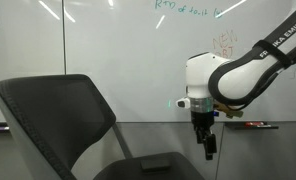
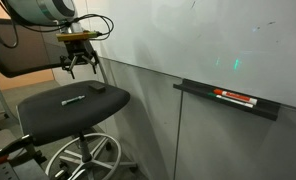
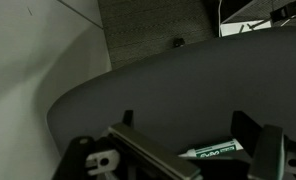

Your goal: Use the marker on the seat to write on the whiteboard.

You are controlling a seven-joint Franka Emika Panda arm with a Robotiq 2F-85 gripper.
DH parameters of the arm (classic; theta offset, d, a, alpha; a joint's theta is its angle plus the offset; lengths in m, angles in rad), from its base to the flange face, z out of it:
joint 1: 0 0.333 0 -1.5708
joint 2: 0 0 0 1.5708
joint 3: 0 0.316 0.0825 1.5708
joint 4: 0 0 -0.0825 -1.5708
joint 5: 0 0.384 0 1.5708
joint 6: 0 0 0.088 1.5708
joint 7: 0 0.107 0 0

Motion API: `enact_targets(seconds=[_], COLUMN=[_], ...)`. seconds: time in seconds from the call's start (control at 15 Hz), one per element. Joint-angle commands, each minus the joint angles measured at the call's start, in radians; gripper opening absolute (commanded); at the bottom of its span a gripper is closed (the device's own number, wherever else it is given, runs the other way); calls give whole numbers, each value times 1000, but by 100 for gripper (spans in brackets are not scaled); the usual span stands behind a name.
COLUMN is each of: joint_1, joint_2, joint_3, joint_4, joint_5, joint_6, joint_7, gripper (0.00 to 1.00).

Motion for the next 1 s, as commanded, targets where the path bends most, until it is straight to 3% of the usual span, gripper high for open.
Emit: enact_targets(seconds=[0.0,0.93], joint_1=[-9,-3], joint_2=[-13,-8], joint_3=[5,2], joint_4=[17,16], joint_5=[30,16], joint_6=[3,-8], joint_7=[-30,-11], gripper=[100,100])
